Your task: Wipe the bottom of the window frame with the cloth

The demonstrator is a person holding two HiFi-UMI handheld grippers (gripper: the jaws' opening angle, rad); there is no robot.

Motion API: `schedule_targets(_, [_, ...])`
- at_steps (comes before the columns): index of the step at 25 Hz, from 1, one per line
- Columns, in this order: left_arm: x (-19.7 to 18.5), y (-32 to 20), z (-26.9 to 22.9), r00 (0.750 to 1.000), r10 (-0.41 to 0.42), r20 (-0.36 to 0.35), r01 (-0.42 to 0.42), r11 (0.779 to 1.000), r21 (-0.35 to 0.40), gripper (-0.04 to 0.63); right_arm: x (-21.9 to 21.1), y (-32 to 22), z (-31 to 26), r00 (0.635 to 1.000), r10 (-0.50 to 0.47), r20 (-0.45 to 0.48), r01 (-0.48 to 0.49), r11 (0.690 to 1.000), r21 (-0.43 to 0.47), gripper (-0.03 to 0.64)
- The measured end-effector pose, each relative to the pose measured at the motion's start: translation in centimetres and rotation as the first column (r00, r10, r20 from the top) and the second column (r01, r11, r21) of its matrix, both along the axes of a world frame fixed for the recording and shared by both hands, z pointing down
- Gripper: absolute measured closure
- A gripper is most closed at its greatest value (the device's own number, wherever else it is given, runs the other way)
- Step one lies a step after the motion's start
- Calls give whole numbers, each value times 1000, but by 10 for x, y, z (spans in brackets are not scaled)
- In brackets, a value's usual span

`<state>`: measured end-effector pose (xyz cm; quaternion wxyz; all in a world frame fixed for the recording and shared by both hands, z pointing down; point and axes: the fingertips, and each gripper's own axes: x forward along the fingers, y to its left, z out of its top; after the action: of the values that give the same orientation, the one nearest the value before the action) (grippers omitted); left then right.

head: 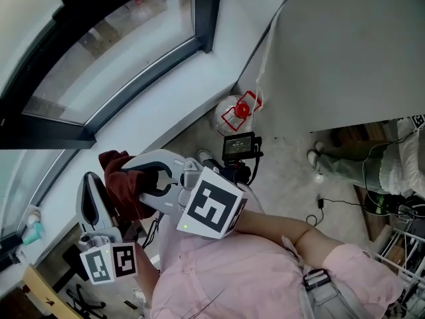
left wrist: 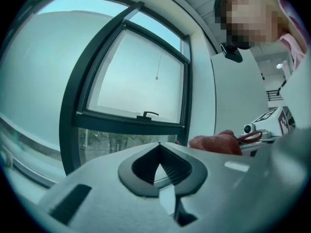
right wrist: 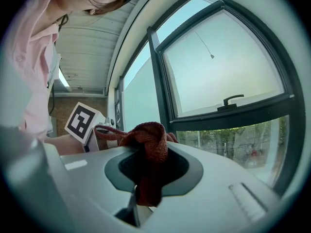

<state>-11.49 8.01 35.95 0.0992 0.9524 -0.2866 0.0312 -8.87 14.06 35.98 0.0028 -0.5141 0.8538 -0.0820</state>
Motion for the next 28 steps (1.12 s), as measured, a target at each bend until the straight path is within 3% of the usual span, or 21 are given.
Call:
schedule_targets(3, [-23,-7,-11,1000,-20,0,20,999,45,597,-10,-11,4,999,36,30,-36,999,-5,552])
schedule_targets(7, [-34,-11,-8,1000,-3,-11,3,999,50,597,-18,-33,14,994,68,83,-66,998,-25,552])
schedule_targets(13, [-49,-19,-7,1000,-5,-16,5,999,38,597,-39,-51,22,988,25,155,-16,998,-55,552])
schedule_targets(19, [-57,-19,-9,1000,-20,-23,21,999,38,597,-49,-51,24,990,-5,140,13,998,-59,552])
schedule_targets(28, [-54,-17,-8,1000,-18,-22,18,999,31,597,-39,-49,25,991,30,127,-22,998,-63,554])
